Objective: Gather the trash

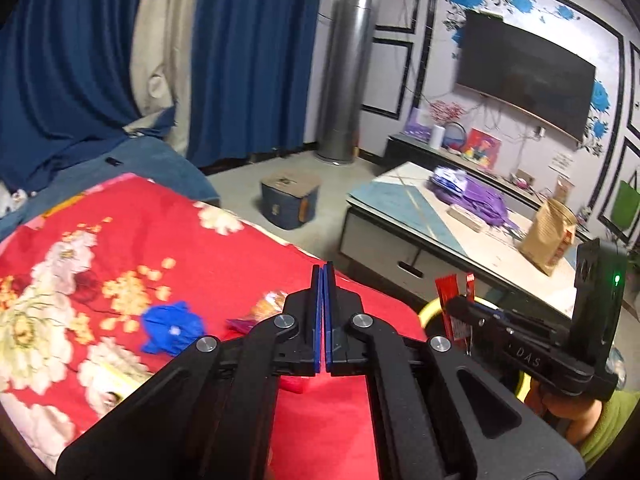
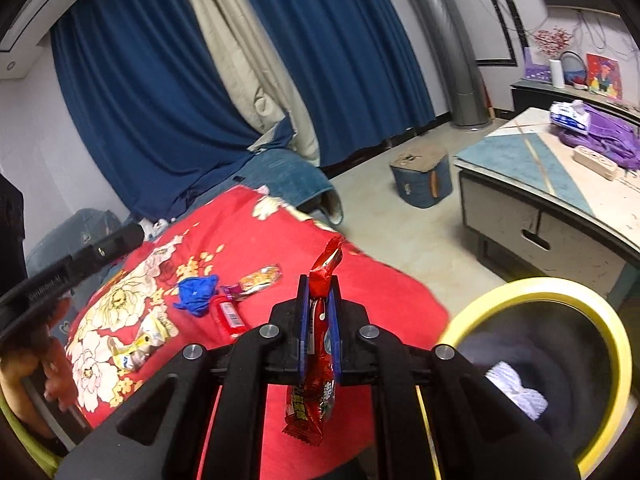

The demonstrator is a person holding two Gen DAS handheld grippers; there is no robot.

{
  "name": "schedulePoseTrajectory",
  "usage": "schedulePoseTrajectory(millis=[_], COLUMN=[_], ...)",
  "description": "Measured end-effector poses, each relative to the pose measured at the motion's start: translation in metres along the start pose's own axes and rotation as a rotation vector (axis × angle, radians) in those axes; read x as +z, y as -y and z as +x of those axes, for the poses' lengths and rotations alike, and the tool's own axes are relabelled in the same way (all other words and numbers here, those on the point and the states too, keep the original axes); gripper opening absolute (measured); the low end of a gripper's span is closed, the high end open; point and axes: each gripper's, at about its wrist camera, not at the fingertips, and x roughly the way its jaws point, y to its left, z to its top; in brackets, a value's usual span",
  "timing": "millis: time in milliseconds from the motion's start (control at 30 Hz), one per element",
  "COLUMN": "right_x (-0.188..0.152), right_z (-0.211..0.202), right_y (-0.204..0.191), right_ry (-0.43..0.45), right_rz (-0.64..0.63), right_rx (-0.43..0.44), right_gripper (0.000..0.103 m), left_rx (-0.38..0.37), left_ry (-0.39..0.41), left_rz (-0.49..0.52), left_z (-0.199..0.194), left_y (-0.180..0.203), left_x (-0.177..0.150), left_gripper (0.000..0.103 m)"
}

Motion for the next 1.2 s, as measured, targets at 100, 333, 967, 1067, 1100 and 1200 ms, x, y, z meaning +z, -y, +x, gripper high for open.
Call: schedulePoseTrajectory(millis=[100, 333, 967, 1067, 1100, 1200], right_x=[-0.002, -0.012, -0.053, -0.059, -0.06, -0.066], right_z=[-0.009, -0.029, -0.048, -0.048, -0.047, -0.046], right_y=[0.018, 0.06, 0.143, 0.154, 0.156, 0.165], right_ry=[0.007, 0.011, -0.055, -0.073, -0.076, -0.097], right_rz=[0.019, 0.06, 0.195, 0.224, 0.232, 0.263], right_rx=[-0.031, -0.105, -0.231, -0.239, -0.241, -0.243], right_gripper=[0.009, 0.009, 0.009, 0.01, 0.011, 0.012], left_rx=[-0.039, -0.129, -0.301, -0.309, -0.311, -0.314], left_ry=[-0.022, -0.078, -0.268, -0.297, -0.306, -0.335], left_rz=[0.004, 0.026, 0.084, 0.094, 0.095, 0.101], left_z=[0.01, 0.036, 0.093, 0.1, 0.101, 0.108], left_y=[0.016, 0.055, 0.127, 0.133, 0.134, 0.137], left_x=[-0.005, -0.021, -0.075, -0.083, -0.084, -0.09], left_gripper=[0.0, 0.0, 0.0, 0.0, 0.0, 0.0])
